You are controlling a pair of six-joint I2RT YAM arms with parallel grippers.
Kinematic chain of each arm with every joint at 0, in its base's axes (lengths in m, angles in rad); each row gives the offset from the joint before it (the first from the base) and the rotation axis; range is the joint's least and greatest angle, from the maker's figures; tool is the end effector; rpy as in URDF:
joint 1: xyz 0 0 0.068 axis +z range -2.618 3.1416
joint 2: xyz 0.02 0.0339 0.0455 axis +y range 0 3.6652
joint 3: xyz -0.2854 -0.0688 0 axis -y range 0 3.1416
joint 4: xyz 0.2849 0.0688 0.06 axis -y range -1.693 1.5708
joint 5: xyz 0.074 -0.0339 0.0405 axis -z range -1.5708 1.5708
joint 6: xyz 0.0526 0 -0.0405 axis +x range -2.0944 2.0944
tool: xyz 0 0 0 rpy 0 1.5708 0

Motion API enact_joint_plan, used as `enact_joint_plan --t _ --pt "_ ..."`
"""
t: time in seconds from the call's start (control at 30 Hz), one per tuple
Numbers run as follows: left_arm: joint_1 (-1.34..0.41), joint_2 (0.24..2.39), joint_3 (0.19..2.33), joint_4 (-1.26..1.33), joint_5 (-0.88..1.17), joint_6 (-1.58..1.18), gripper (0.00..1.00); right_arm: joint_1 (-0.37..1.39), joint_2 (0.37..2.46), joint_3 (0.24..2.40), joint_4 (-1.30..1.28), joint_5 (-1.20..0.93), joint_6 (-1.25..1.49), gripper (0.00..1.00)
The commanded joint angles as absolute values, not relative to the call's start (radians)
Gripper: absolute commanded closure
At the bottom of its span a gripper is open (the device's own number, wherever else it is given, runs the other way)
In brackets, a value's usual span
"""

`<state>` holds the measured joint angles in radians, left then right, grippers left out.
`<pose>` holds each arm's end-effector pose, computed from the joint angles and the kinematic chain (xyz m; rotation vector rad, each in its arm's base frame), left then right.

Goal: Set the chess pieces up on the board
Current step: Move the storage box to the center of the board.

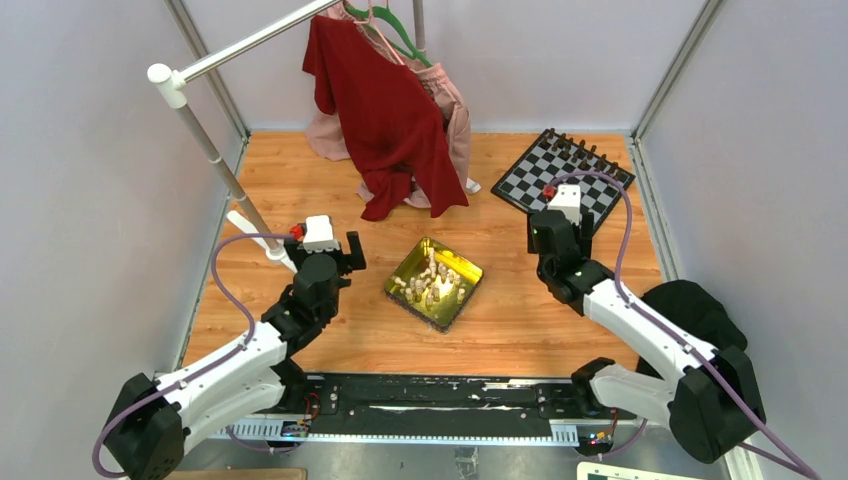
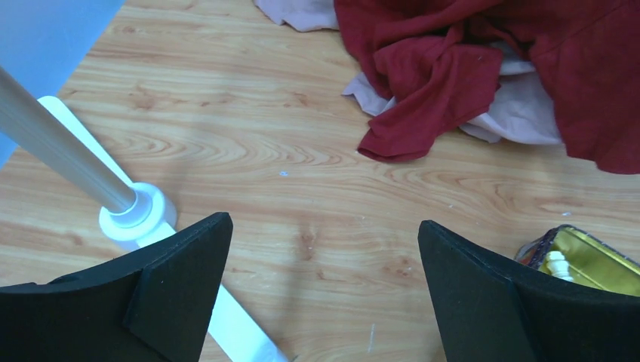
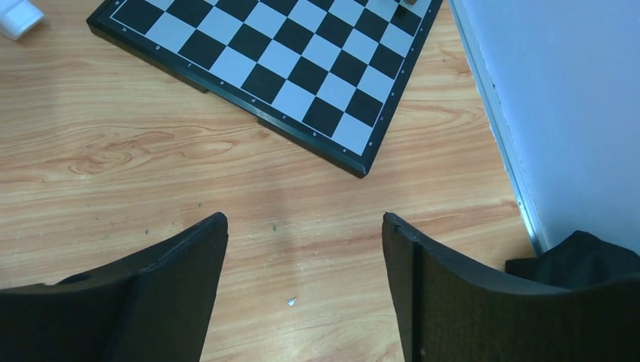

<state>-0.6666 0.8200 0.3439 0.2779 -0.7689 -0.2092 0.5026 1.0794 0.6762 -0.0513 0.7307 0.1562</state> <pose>0.1921 -0.1046 0.2229 -0.1562 1.7057 0.0310 0.2558 0.1006 0.2589 0.1172 1.9114 -0.2980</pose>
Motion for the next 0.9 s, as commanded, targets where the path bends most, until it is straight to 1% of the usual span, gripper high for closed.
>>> enact_joint_plan --t 0.0,0.07,0.1,0.17,0.27,0.33,0.57,0.73,0.87 --pt "-0.673 0.848 0.374 0.345 -0.765 -0.340 0.00 0.492 1.033 0.651 -0.009 0.733 0.193 0.19" --pt "-0.673 0.879 0.399 0.344 -0.669 -0.316 0.00 0.492 1.023 0.646 -0.008 0.726 0.200 0.16" --pt "-0.673 0.904 0.419 0.340 -0.612 -0.286 0.00 0.492 1.020 0.643 -0.008 0.713 0.199 0.16" --pt "-0.674 0.971 0.497 0.245 -0.555 -0.268 0.03 0.492 1.028 0.638 -0.017 0.690 0.203 0.16" --pt "-0.673 1.105 0.661 0.080 -0.487 -0.246 0.11 0.492 1.053 0.642 -0.049 0.641 0.218 0.18" --pt "-0.680 1.171 0.731 -0.006 -0.466 -0.252 0.13 0.492 1.075 0.646 -0.066 0.626 0.233 0.20" --pt "-0.693 1.321 0.866 -0.170 -0.361 -0.216 0.28 0.492 1.107 0.662 -0.113 0.605 0.280 0.23" --pt "-0.704 1.433 0.943 -0.254 -0.304 -0.207 0.29 0.492 1.106 0.661 -0.124 0.609 0.305 0.23" --pt "-0.714 1.490 0.975 -0.281 -0.262 -0.196 0.27 0.492 1.112 0.659 -0.118 0.607 0.305 0.23"
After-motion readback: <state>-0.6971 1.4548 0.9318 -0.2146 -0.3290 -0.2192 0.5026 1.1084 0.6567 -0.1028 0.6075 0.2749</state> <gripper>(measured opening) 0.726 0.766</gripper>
